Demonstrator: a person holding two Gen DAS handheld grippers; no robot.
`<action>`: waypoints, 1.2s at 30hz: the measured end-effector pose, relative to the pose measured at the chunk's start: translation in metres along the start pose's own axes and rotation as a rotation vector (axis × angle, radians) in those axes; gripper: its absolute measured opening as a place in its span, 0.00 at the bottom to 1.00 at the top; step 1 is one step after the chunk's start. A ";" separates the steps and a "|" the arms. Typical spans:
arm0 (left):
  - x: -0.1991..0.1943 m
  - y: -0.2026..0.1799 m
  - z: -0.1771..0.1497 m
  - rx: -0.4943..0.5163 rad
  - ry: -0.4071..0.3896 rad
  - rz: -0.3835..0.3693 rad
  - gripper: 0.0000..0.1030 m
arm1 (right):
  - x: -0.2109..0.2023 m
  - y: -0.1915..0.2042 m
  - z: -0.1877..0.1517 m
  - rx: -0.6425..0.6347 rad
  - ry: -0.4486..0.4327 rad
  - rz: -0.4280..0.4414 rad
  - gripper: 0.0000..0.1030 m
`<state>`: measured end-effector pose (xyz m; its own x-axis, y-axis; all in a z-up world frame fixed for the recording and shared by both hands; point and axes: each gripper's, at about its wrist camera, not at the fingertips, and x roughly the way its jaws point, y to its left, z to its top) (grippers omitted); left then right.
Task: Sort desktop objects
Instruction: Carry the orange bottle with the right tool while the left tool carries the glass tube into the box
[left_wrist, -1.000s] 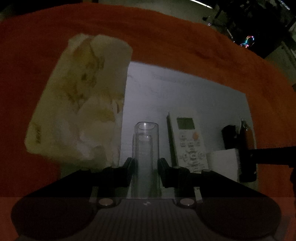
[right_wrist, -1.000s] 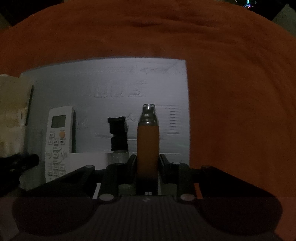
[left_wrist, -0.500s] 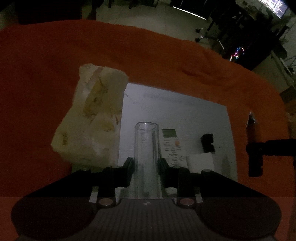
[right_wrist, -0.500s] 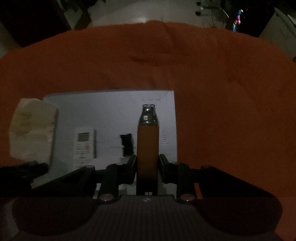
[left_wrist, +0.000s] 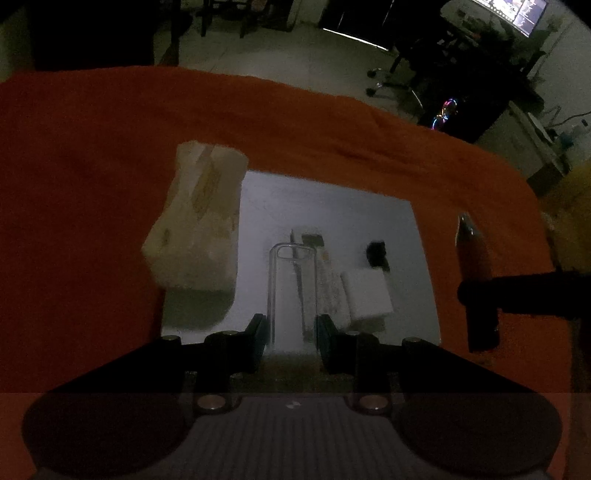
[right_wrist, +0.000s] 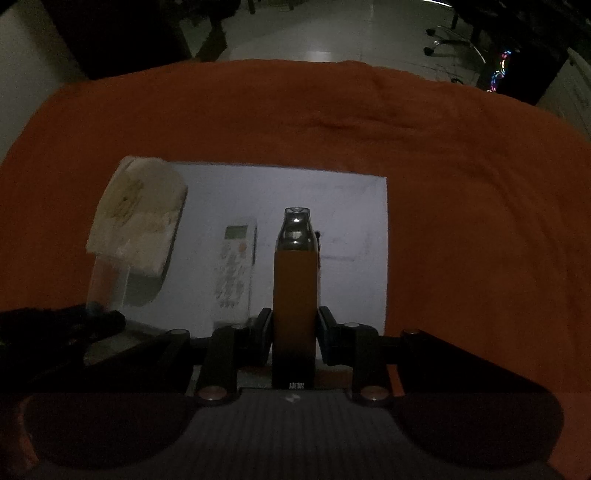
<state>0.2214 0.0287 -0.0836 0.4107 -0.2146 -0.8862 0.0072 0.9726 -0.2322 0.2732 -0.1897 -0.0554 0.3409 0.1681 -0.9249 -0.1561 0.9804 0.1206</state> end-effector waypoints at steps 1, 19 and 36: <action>-0.003 0.000 -0.005 0.002 0.008 -0.008 0.25 | -0.004 0.002 -0.005 -0.004 -0.004 0.001 0.27; -0.038 0.031 -0.092 0.042 0.063 -0.054 0.25 | -0.045 0.048 -0.095 -0.023 0.013 0.081 0.27; -0.028 0.047 -0.155 0.067 0.163 -0.029 0.25 | -0.020 0.083 -0.167 -0.004 0.114 0.117 0.27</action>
<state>0.0689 0.0667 -0.1322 0.2565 -0.2494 -0.9338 0.0800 0.9683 -0.2366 0.0984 -0.1289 -0.0872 0.2132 0.2681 -0.9395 -0.1928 0.9542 0.2286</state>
